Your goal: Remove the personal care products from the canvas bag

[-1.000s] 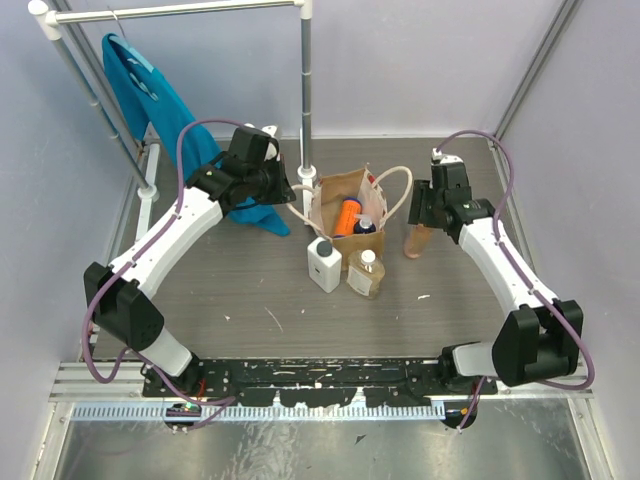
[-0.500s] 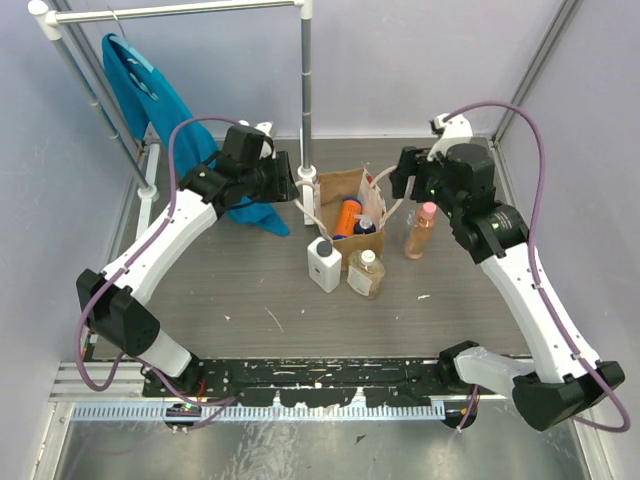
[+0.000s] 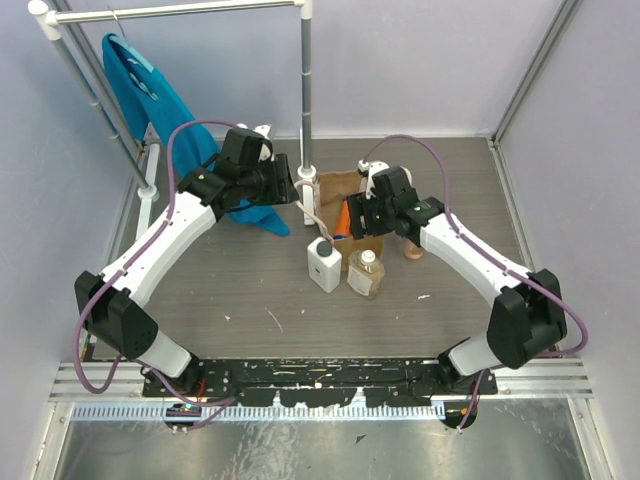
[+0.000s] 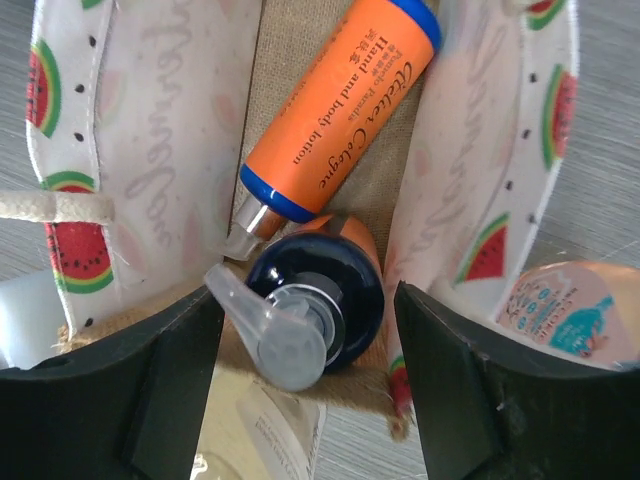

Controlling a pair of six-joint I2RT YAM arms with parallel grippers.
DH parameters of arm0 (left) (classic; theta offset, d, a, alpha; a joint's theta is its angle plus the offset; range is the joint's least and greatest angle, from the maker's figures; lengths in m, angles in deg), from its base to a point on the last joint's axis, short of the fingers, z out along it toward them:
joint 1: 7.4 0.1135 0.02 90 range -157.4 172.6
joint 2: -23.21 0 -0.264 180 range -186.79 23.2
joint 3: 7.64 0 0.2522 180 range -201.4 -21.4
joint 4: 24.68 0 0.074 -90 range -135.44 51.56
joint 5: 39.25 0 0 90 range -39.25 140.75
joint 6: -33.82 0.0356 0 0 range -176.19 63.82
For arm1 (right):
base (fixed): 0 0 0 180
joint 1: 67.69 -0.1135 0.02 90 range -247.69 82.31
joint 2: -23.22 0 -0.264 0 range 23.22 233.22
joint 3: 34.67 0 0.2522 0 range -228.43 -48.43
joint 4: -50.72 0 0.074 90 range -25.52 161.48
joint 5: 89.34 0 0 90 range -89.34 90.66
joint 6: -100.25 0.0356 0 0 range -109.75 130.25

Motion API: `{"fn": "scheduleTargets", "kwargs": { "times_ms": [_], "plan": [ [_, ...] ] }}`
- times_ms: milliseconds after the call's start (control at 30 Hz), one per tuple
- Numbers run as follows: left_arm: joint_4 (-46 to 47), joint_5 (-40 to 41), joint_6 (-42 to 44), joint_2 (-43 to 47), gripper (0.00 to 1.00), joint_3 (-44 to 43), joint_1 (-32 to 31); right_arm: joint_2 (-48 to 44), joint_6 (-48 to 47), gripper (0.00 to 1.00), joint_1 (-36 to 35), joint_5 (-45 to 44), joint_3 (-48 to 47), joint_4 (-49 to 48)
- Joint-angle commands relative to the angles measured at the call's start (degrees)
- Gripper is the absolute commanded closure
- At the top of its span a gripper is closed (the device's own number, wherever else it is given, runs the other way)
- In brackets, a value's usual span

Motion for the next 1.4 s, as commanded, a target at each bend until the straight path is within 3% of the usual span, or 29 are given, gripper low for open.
{"fn": "scheduleTargets", "kwargs": {
  "times_ms": [0,133,233,300,633,833,1000,1133,1367],
  "plan": [
    [0.8,-0.8,-0.6,2.0,0.42,0.6,0.3,1.2,-0.4,0.26,0.0,1.0,-0.6,-3.8],
    [1.0,-0.8,-0.5,2.2,0.41,0.8,0.3,2.6,-0.4,0.32,-0.1,3.3,-0.2,-2.4],
    [1.1,-1.0,-0.5,1.9,0.41,0.8,0.3,3.3,-1.2,0.60,-0.4,3.4,-2.8,0.6],
    [1.0,-1.2,-0.6,1.8,0.41,0.8,0.3,2.9,-1.4,0.68,-0.4,1.7,-5.6,1.9],
    [0.9,-0.7,-0.4,2.1,0.41,0.7,0.3,-4.5,-0.8,0.72,-0.4,-7.3,-24.6,6.0],
    [1.0,-0.5,-0.1,1.7,0.41,0.5,0.3,-11.6,-1.2,0.72,-0.4,-13.4,-30.5,13.1],
    [1.6,-1.0,-0.4,1.1,0.41,0.3,0.3,-15.5,-1.2,0.72,-0.4,-15.3,-29.8,17.5],
    [2.0,-1.6,-0.9,0.6,0.41,0.0,0.3,-16.8,-1.1,0.66,-0.4,-9.6,-25.2,15.3],
    [1.9,-2.7,-1.5,0.6,0.42,0.0,0.2,-7.4,0.4,0.56,-0.4,1.1,-19.1,7.5]
  ]
}}
